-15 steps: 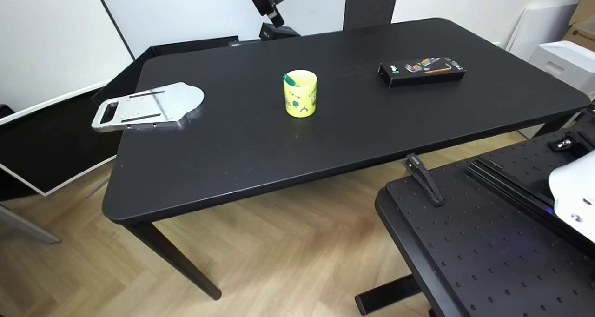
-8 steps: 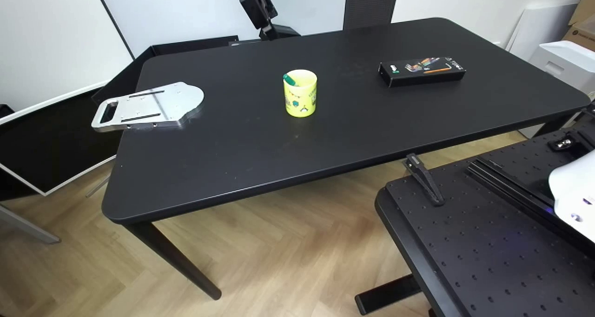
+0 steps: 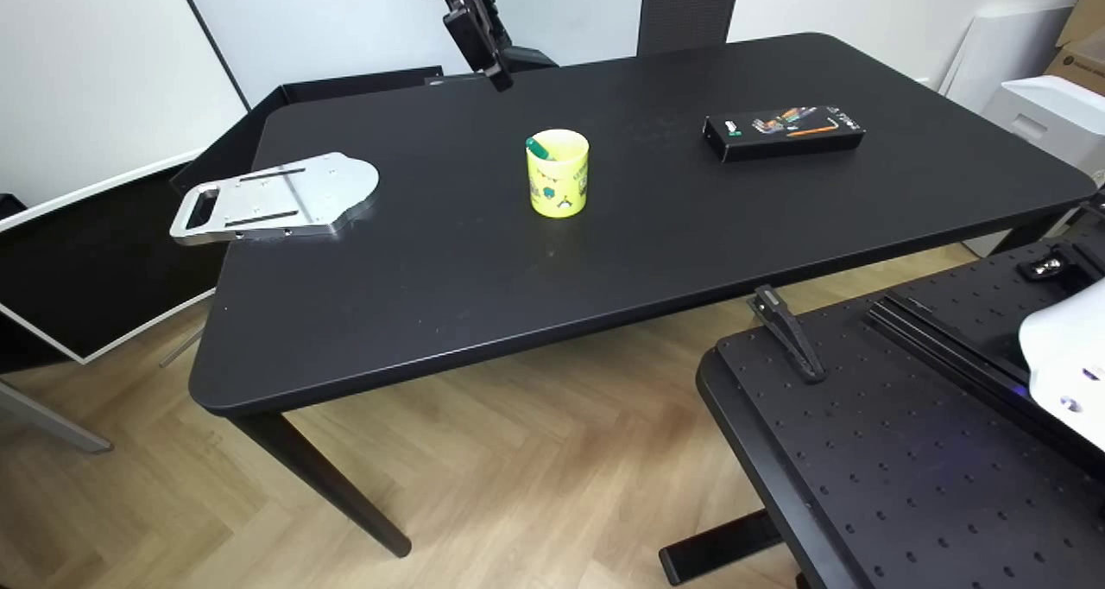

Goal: Remove the marker from the cup and place it on the box

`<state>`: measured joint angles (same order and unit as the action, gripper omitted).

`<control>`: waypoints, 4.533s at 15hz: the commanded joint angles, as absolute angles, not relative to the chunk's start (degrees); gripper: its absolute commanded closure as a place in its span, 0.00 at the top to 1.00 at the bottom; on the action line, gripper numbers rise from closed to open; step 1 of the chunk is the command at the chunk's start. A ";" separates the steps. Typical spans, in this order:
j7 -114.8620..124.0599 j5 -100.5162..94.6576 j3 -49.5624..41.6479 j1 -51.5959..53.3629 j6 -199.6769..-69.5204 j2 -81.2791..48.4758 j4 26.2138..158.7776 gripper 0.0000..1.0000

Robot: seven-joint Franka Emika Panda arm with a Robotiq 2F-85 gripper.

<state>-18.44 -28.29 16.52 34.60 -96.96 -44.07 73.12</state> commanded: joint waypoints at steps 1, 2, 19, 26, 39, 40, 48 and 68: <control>-19.31 -28.48 15.08 36.17 -99.54 -47.22 71.70 1.00; -19.53 -28.43 14.89 36.45 -100.09 -48.06 71.50 1.00; -20.94 -25.62 14.71 35.62 -100.27 -49.51 74.50 1.00; -20.66 -23.45 14.83 34.49 -100.28 -49.20 75.89 1.00; -20.35 -21.75 14.58 34.32 -99.27 -49.13 75.52 0.39; -20.33 -21.74 14.58 34.34 -99.15 -49.10 75.47 0.33; -20.30 -20.99 14.82 33.90 -98.19 -48.03 75.49 0.04; -21.64 -22.06 13.83 32.44 -85.50 -39.78 74.35 0.04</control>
<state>-21.11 -21.48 14.43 33.04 -87.31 -41.45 72.82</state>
